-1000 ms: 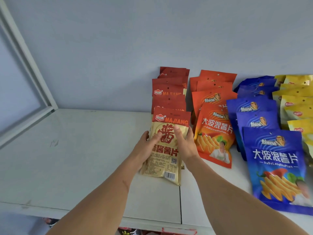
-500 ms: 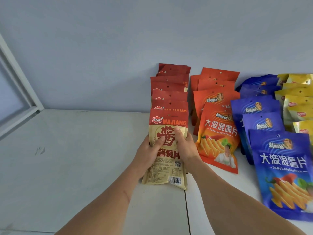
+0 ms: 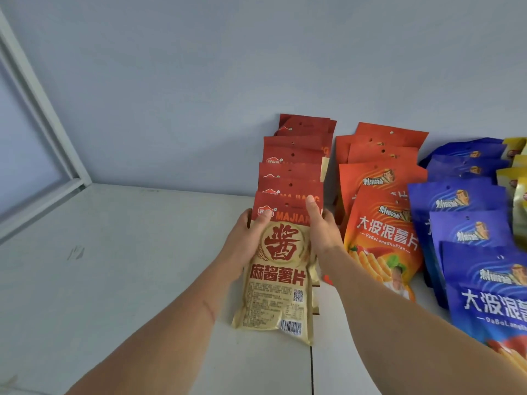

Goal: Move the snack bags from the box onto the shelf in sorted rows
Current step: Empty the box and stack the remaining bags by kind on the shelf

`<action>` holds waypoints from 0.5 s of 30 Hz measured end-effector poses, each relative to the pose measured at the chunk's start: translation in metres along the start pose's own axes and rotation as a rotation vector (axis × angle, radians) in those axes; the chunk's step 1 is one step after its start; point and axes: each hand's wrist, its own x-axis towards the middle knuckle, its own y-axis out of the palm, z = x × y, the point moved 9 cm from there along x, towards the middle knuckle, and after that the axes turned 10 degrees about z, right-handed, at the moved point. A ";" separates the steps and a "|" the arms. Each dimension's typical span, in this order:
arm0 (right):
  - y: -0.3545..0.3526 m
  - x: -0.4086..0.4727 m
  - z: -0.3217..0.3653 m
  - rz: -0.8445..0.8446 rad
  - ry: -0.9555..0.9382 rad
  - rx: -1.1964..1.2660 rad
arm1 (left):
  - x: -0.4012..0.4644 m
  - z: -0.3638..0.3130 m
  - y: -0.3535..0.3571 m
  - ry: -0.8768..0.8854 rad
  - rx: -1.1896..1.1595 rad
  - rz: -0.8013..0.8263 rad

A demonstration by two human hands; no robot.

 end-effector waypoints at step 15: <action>-0.015 0.072 0.051 0.084 0.027 0.011 | 0.073 -0.056 -0.022 -0.141 -0.104 -0.023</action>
